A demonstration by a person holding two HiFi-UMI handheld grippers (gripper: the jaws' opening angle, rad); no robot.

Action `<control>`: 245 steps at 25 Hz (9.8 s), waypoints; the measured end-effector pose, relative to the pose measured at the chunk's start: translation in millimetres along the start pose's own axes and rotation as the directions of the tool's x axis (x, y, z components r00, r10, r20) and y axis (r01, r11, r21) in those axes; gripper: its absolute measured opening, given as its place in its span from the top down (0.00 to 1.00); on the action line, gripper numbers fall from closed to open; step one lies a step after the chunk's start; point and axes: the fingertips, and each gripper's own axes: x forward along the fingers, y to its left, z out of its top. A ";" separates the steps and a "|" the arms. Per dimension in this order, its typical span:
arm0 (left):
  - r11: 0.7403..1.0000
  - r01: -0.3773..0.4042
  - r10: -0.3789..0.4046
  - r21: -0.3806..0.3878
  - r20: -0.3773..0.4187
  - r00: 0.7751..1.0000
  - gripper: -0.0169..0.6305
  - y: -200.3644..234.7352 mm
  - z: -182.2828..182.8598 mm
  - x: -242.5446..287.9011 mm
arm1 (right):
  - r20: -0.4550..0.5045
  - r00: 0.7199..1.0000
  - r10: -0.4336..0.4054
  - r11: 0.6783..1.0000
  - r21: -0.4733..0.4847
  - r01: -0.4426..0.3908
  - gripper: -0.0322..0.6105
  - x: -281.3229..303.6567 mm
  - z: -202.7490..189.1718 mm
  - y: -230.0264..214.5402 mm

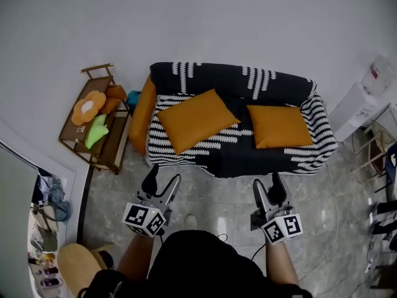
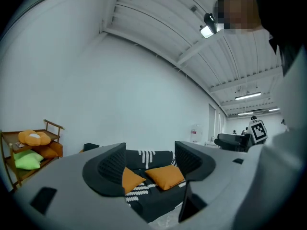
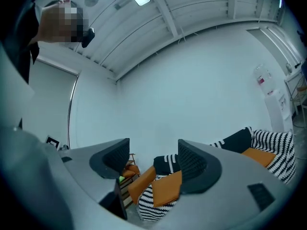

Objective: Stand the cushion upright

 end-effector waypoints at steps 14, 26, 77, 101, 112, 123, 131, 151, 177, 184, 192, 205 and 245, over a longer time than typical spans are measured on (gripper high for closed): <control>0.998 -0.026 0.023 -0.052 -0.066 0.998 0.48 84.5 -11.7 58.2 | -0.097 0.995 0.010 1.000 -0.003 -0.010 0.45 117.1 -29.6 -3.2; 0.990 -0.142 0.142 0.015 -0.044 0.989 0.48 125.9 12.9 172.5 | -0.125 0.981 0.151 0.989 0.016 -0.150 0.48 266.4 -28.0 -80.2; 0.918 -0.392 0.362 -0.059 -0.283 0.888 0.48 404.4 -66.2 372.1 | -0.467 0.860 0.207 0.967 -0.035 -0.252 0.48 650.8 -167.7 -144.7; 0.726 -0.663 0.421 -0.183 -0.643 0.639 0.46 412.3 -335.8 360.6 | -0.862 0.495 0.105 0.937 -0.082 -0.341 0.42 637.5 -406.7 -298.2; 0.593 -0.773 0.386 -0.227 -0.762 0.520 0.35 437.3 -450.5 324.4 | -0.947 0.323 -0.005 0.965 -0.089 -0.245 0.34 608.1 -504.0 -377.0; 0.526 -0.774 0.307 -0.354 -0.769 0.560 0.24 439.9 -487.9 323.2 | -0.979 0.199 0.052 0.983 0.015 -0.181 0.20 603.8 -537.9 -396.3; 0.470 -0.740 0.213 -0.482 -0.751 0.625 0.16 436.9 -502.3 332.6 | -0.979 0.162 0.127 0.991 0.117 -0.068 0.12 599.7 -551.1 -407.3; 0.570 -0.618 0.180 -0.542 -0.652 0.737 0.55 409.0 -458.4 366.9 | -0.939 0.265 0.218 0.975 0.198 -0.098 0.44 584.7 -520.6 -364.7; 0.982 -0.117 0.064 -0.149 -0.319 0.945 0.52 528.9 -229.9 576.4 | -0.489 0.872 -0.001 0.993 0.102 0.059 0.47 688.6 -357.3 -351.1; 0.990 -0.087 0.051 -0.115 -0.284 0.958 0.51 546.3 -234.0 613.3 | -0.426 0.904 -0.028 0.995 0.072 0.064 0.44 717.4 -359.9 -369.8; 0.969 -0.239 0.190 -0.062 -0.430 0.882 0.42 590.5 -280.9 606.6 | -0.562 0.817 -0.131 0.991 -0.046 0.127 0.35 722.2 -396.4 -385.5; 0.938 -0.336 0.267 -0.080 -0.453 0.851 0.52 570.6 -321.5 570.2 | -0.619 0.747 -0.242 0.970 -0.129 0.208 0.30 684.4 -422.8 -381.6; 0.999 -0.022 0.024 0.027 -0.099 0.995 0.63 253.2 3.6 450.8 | -0.109 0.983 -0.150 0.975 -0.181 0.129 0.69 465.7 -51.7 -198.7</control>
